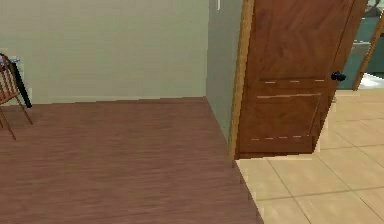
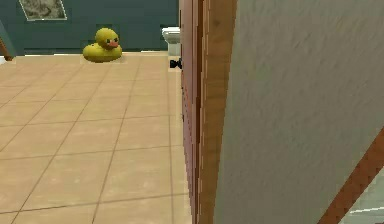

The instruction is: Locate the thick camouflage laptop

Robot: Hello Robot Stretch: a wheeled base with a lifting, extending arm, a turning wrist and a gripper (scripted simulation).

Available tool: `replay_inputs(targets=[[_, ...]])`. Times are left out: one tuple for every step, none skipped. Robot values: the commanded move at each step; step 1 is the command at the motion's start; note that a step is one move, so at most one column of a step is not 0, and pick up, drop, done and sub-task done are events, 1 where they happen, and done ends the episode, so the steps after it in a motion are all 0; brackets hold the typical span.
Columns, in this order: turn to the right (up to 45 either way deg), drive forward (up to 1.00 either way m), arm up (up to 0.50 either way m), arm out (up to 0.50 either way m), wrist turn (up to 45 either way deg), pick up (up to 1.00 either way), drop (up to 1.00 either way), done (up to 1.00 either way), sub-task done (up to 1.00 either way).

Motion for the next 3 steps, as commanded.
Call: replay_inputs(targets=[[3.0,0.0,0.0,0.0,0.0,0.0,0.0,0.0,0.0],[0.0,0.1,0.0,0.0,0.0,0.0,0.0,0.0,0.0],[30.0,0.0,0.0,0.0,0.0,0.0,0.0,0.0,0.0]])
